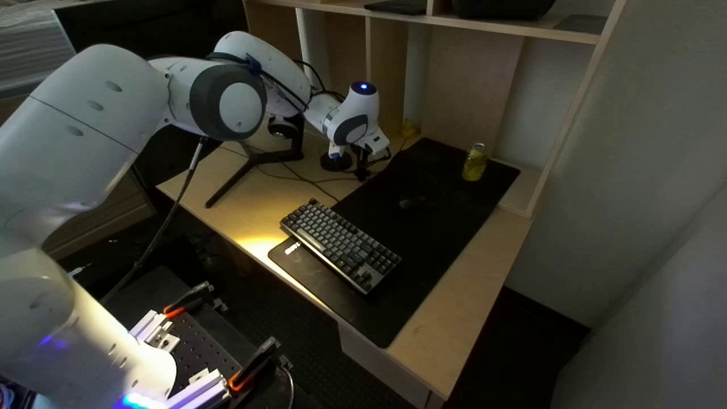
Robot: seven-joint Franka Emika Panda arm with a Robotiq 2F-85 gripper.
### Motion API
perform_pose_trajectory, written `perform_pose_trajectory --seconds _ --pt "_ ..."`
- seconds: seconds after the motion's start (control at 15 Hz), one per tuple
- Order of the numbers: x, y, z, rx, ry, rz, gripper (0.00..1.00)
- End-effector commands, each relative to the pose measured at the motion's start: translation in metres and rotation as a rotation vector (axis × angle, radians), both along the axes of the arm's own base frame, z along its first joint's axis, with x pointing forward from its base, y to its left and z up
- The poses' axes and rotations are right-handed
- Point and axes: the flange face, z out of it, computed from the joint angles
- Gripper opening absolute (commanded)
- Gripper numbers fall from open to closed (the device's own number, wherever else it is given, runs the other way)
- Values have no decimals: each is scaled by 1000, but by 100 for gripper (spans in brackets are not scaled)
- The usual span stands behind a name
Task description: Switch off the desk lamp
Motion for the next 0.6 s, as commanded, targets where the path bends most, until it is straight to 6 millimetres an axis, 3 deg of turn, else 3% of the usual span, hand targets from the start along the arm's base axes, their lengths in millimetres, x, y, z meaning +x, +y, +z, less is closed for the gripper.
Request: perform_pose_trajectory --seconds 0.0,0.13,0.53 --pt "1 -2 -1 -3 0 -10 74" --pt "2 -4 0 -6 -1 -15 69" --pt "1 -6 3 -15 -3 -14 28"
